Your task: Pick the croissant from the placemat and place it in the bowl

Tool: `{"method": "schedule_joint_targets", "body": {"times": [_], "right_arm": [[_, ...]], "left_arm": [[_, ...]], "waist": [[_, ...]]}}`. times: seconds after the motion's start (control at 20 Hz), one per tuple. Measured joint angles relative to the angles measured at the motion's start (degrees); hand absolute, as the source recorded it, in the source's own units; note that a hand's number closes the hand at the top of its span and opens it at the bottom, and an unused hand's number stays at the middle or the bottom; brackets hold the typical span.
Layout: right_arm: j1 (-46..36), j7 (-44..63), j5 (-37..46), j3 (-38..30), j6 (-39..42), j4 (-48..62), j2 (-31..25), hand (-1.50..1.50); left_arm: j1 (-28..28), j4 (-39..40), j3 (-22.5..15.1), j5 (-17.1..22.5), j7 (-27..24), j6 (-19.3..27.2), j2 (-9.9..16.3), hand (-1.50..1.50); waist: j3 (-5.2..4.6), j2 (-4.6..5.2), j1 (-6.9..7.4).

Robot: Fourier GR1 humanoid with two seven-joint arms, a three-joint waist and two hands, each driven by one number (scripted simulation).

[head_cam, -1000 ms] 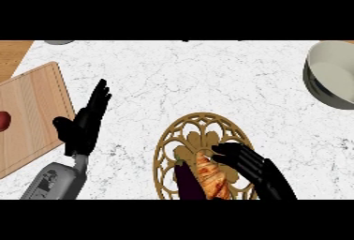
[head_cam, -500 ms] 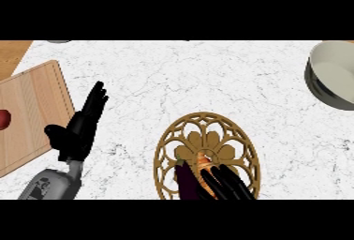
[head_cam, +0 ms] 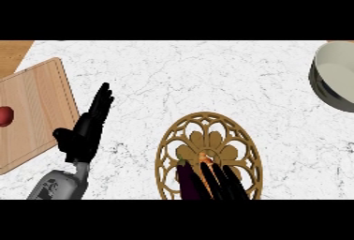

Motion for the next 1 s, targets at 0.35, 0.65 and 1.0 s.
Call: {"method": "schedule_joint_targets", "body": {"times": [0.35,0.65,1.0], "right_arm": [[-0.1,7.8,-1.5,-0.1,8.9,0.2,-0.1,-1.5],[0.1,8.1,-6.5,-1.6,8.2,1.1,0.0,-1.5],[-0.8,6.0,-10.4,-3.3,6.4,1.8,1.1,-1.5]], "left_arm": [[-1.0,-0.1,1.3,-1.1,1.3,-1.0,-0.6,0.0],[0.0,-0.8,2.3,-2.6,2.1,-2.1,-1.7,0.0],[0.8,-1.9,3.8,-4.3,2.9,-3.3,-3.0,0.0]], "waist": [[0.08,0.1,0.23],[0.12,0.09,0.22],[0.14,0.04,0.14]]}}
